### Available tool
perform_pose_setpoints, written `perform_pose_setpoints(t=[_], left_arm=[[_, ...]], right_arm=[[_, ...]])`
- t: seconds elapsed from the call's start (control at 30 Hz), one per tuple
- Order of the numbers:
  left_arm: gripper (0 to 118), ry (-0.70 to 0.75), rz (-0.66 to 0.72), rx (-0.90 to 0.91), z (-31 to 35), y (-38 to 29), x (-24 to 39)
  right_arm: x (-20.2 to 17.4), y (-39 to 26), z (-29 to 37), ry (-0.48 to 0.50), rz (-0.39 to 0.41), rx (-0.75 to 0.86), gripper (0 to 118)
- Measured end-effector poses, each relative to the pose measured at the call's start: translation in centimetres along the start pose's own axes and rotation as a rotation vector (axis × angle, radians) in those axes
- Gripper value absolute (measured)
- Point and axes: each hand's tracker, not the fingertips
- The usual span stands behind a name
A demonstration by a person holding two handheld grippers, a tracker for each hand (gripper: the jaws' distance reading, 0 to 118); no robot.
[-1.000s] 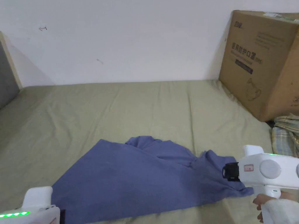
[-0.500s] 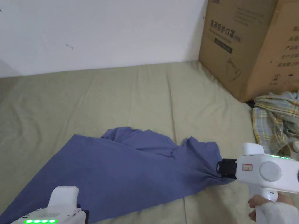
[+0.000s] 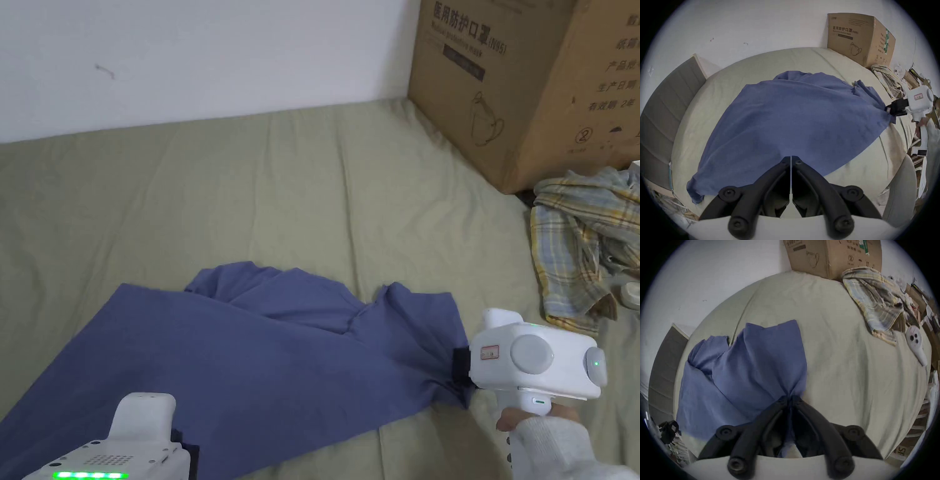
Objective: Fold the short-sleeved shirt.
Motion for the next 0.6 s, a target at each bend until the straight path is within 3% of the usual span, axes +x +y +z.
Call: perform_pose_setpoints(t=[0.1,0.3,0.33,0.4,0.43,0.47,0.6], left_arm=[[1,0.007,0.013,-0.004,-0.3,0.2,-0.6],[6,0.033,0.078,0.008,-1.8,3.0,-3.5],[20,0.043,0.088,0.025,-2.2,3.9,-4.2],[83,0.046,0.095,0.034,-3.8,6.2,-5.9],[102,0.043,0.105,0.029,-5.0,7.6,-6.9],[108,0.038,0.127,0.021,-6.2,9.0,-8.0],[106,0.054,0.186,0.003,-11.0,14.4,-11.7]], right_arm=[[-1.2,0.7,0.8,-0.005,0.071,0.014,5],[-2.1,3.0,2.4,0.001,0.065,0.06,5],[-2.2,3.2,2.5,-0.004,0.079,0.063,5],[-2.4,3.4,2.7,-0.017,0.095,0.067,5],[-2.3,3.4,2.6,-0.017,0.097,0.065,5],[-2.3,3.4,2.5,-0.016,0.096,0.061,5],[-1.9,2.6,2.1,-0.029,0.083,0.038,5]])
